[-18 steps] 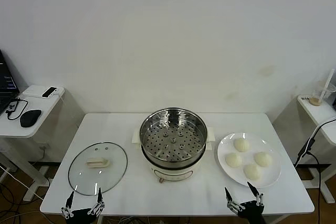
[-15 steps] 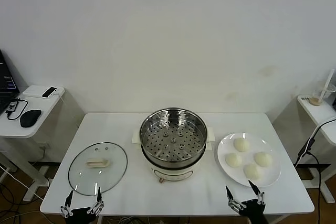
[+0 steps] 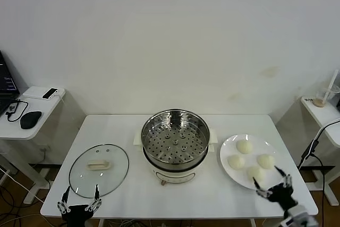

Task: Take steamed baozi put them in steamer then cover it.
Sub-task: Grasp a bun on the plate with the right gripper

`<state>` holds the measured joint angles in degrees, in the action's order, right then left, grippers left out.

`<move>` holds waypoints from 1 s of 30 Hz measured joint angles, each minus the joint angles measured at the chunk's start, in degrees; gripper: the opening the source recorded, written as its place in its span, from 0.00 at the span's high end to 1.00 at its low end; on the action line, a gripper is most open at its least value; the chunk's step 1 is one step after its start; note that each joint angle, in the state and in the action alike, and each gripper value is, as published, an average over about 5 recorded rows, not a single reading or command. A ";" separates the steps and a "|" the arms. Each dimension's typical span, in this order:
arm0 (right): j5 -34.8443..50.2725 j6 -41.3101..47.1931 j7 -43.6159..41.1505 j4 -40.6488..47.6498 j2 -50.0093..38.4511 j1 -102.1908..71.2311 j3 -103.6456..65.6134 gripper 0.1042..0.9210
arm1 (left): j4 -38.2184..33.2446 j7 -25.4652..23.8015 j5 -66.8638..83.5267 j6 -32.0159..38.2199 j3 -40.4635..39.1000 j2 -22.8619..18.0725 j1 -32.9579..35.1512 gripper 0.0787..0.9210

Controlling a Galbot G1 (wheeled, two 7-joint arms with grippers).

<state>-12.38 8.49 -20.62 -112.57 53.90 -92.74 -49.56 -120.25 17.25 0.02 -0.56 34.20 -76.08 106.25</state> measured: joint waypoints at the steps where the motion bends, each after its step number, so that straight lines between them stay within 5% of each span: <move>1: -0.92 0.28 -1.17 0.72 -1.79 1.20 0.32 0.12 | 0.13 -0.22 -0.24 -0.06 0.12 0.00 -0.14 0.12; 16: -3.61 1.60 -20.89 15.80 -23.25 37.60 30.64 0.12 | 0.86 -1.95 -2.60 -0.95 1.71 -0.59 -1.78 0.12; 30: -2.54 -1.79 -34.06 33.43 -22.60 73.65 68.14 0.12 | 1.14 -2.58 -2.63 -1.43 3.58 -0.99 -3.60 0.12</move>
<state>-14.93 6.70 -54.68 -79.14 31.30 -19.10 18.58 -119.11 14.68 -2.61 -1.99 37.79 -77.07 102.65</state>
